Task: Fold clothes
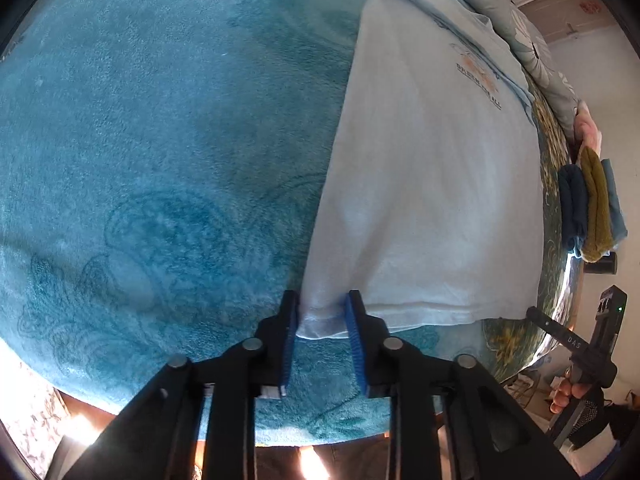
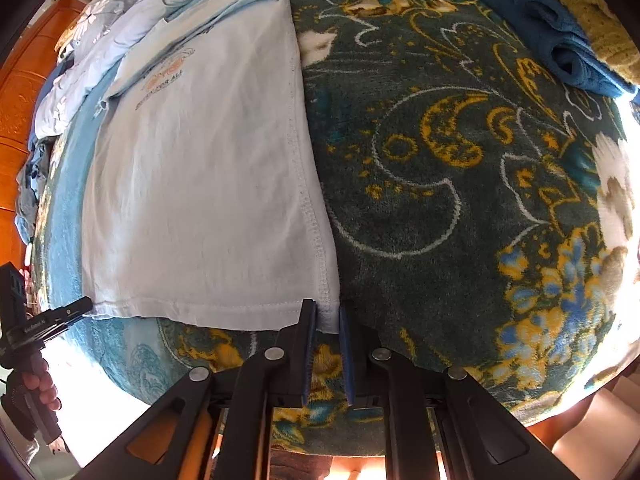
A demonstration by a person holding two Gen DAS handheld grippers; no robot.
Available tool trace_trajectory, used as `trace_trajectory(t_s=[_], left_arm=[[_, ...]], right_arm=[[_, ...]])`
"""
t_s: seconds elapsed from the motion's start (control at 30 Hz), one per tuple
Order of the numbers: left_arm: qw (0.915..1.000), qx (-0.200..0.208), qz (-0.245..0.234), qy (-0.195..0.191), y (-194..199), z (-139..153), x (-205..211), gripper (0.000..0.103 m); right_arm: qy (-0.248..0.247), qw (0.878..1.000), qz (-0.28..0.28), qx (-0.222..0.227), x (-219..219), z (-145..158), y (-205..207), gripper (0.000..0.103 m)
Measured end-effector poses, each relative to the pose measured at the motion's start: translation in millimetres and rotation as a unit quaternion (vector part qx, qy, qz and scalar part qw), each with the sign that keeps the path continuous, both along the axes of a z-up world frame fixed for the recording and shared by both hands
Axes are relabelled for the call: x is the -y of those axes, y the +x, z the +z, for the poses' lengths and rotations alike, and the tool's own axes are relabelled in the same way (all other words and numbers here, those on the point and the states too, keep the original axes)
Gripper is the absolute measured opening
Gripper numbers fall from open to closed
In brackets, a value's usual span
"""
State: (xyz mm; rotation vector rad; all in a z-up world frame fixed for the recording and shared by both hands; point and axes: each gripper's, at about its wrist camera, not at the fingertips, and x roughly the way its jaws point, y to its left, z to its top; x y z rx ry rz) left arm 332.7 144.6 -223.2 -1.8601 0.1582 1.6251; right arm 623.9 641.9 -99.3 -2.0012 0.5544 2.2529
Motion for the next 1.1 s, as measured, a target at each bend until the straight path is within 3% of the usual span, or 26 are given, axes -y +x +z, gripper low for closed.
trace_trajectory(t_s=[0.03, 0.17, 0.33, 0.7, 1.1], left_arm=[[1.0, 0.002, -0.005, 0.002, 0.8, 0.6, -1.5, 0.01], [0.9997, -0.002, -0.022, 0.004, 5.7, 5.3, -20.4, 0.004], [0.9996, -0.001, -0.001, 0.028, 1.0, 20.2, -12.0, 0.003], [0.9955, -0.014, 0.025, 0.09, -33.9, 77.3, -5.9, 0.003], [0.9892, -0.052, 0.033, 0.133, -92.1, 133.7, -62.9, 0.003]], right_arm=[[0.003, 1.0, 0.003, 0.001, 3.3, 0.1, -2.7, 0.011], [-0.001, 1.0, -0.002, 0.005, 5.2, -0.2, -7.1, 0.008], [-0.004, 1.0, -0.001, 0.008, 2.3, 7.6, -6.7, 0.006], [-0.016, 1.0, -0.007, -0.02, -8.3, 62.5, -31.8, 0.005], [-0.017, 0.997, -0.003, -0.075, -17.3, 126.9, -101.7, 0.005]])
